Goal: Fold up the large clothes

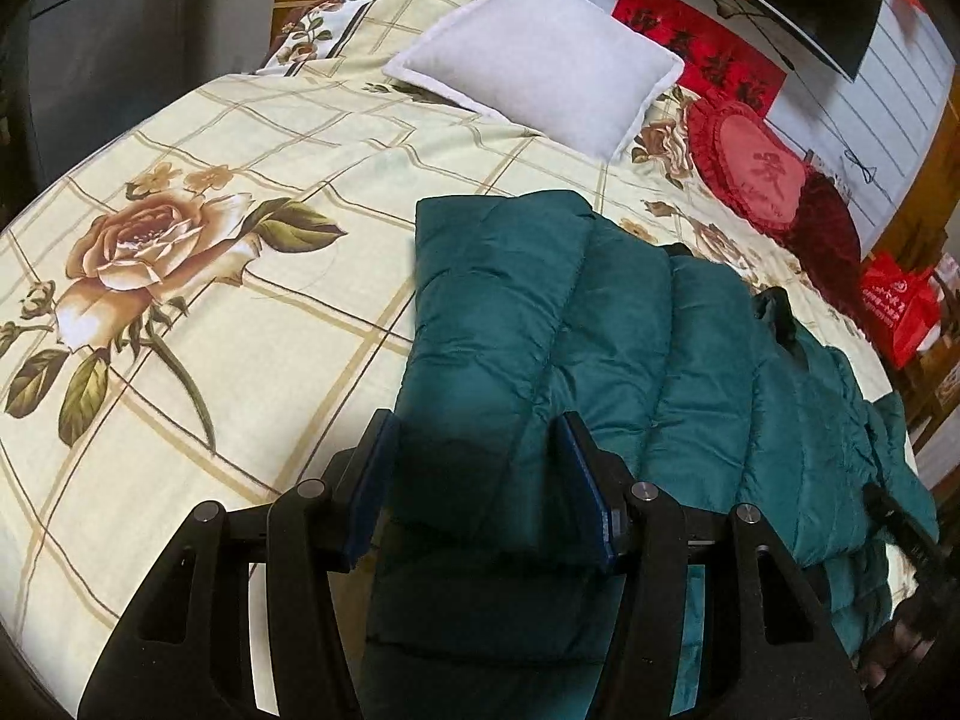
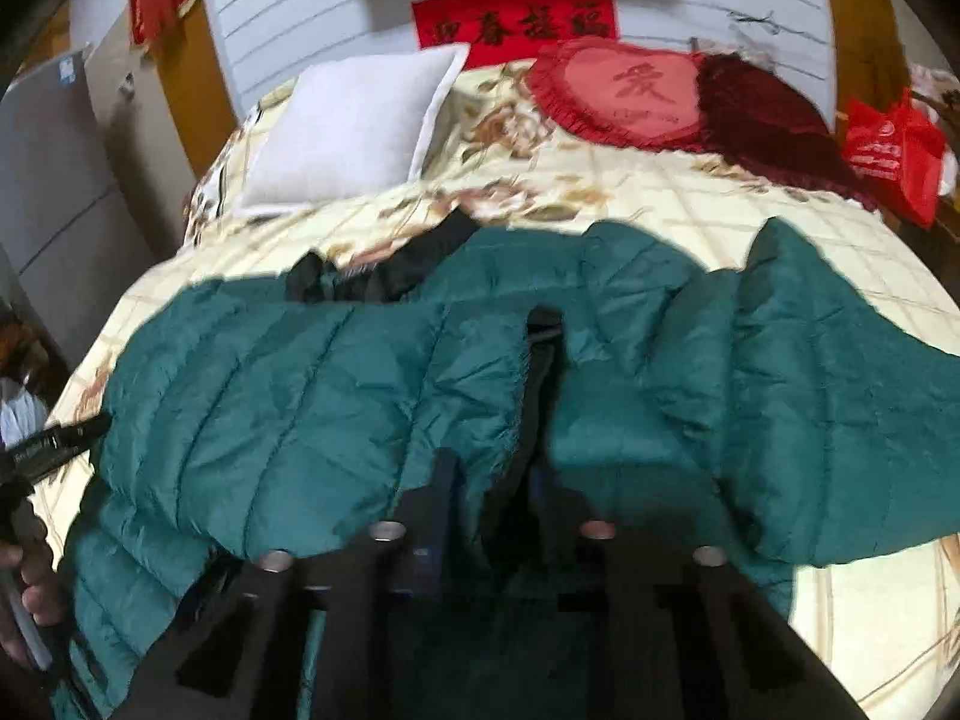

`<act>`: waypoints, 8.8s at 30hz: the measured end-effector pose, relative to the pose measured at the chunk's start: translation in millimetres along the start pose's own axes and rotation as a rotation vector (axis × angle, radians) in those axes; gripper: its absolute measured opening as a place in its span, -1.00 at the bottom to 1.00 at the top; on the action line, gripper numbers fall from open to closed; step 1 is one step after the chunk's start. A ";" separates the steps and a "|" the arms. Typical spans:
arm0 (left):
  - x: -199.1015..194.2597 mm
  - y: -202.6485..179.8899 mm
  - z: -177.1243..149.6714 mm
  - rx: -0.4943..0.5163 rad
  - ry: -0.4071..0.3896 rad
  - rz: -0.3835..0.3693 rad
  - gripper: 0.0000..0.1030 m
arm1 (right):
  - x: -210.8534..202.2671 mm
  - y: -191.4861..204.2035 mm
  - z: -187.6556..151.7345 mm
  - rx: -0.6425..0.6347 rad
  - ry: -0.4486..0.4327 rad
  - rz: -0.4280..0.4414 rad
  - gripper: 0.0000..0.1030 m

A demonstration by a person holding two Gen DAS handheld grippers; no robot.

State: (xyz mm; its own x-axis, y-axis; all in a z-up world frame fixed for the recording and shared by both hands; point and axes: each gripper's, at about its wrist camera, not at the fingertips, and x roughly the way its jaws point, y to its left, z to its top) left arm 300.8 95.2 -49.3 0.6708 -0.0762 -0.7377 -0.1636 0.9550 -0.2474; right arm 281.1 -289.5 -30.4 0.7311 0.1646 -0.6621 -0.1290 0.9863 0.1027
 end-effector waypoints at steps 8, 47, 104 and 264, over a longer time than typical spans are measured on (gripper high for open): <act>-1.9 -0.1 3.3 -0.008 -0.003 -0.006 0.05 | -15.3 -50.6 1.9 0.101 -0.018 -0.150 -0.94; 16.8 -1.4 0.0 0.002 0.053 -0.021 0.15 | -1.2 -71.0 -13.3 0.272 0.053 0.163 -0.44; -55.0 -60.9 -112.4 0.227 0.055 -0.020 0.25 | -118.1 -407.2 -45.2 0.629 -0.157 -0.327 -0.68; -70.5 -60.3 -14.0 0.341 -0.065 0.121 -0.06 | -88.1 -17.6 -6.8 -0.052 0.055 -0.016 0.76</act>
State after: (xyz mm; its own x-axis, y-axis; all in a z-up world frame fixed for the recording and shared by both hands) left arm 253.2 39.0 8.8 0.7074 0.0507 -0.7049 -0.0014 0.9975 0.0703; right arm 214.5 -321.4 21.1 0.6955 0.1470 -0.7033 -0.1540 0.9866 0.0539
